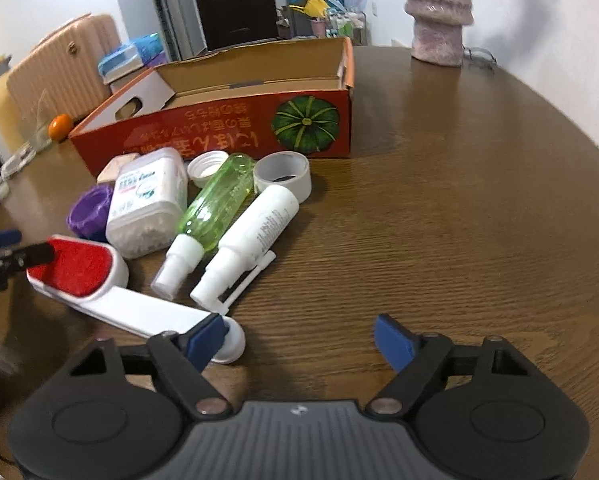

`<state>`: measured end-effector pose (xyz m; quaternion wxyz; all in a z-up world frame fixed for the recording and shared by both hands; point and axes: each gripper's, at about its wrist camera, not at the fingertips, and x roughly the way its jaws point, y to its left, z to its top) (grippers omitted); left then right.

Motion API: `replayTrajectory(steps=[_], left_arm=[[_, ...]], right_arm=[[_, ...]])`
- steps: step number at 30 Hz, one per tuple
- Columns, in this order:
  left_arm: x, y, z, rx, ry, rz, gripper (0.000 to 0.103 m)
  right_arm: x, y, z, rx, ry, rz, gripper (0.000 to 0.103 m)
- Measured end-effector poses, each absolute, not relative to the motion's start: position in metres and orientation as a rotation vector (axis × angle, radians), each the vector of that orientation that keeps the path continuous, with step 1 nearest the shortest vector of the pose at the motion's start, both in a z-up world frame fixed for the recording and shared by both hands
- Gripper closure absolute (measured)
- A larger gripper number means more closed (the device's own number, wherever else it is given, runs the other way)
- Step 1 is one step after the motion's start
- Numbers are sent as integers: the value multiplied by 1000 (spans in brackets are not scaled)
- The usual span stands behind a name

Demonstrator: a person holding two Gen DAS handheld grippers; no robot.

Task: Organize rigid objects
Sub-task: 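Grasp the red lint brush head with the left gripper while the right gripper grasps its white handle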

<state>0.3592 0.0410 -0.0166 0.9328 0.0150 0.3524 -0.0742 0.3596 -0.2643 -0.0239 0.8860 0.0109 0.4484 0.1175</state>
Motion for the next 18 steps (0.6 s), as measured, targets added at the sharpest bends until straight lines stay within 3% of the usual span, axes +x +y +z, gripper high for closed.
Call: replayTrajectory(steps=[3,4,8,10,16,17,18], left_arm=[[359,46,-18,-24,741,-193,0],[358,48,-19,-51,760,-218,6],[353,55,-22,-147,762,-271,27],[351,55,-22,-179,755,-301,39],[348,54,-23,-212,766,-292,41],[347,54,-23,-221,771,-289,41],[345,54,-23,-230,777,-286,41]], right_arm=[[357,-262,-23,18,918,261,34],[357,-263,-23,31,918,266,36],[351,-261,-22,62,896,303,62],[349,-260,-22,81,887,311,67],[344,-259,-25,83,837,314,67],[344,-259,-25,82,838,317,71],[345,-260,-24,92,844,329,83]])
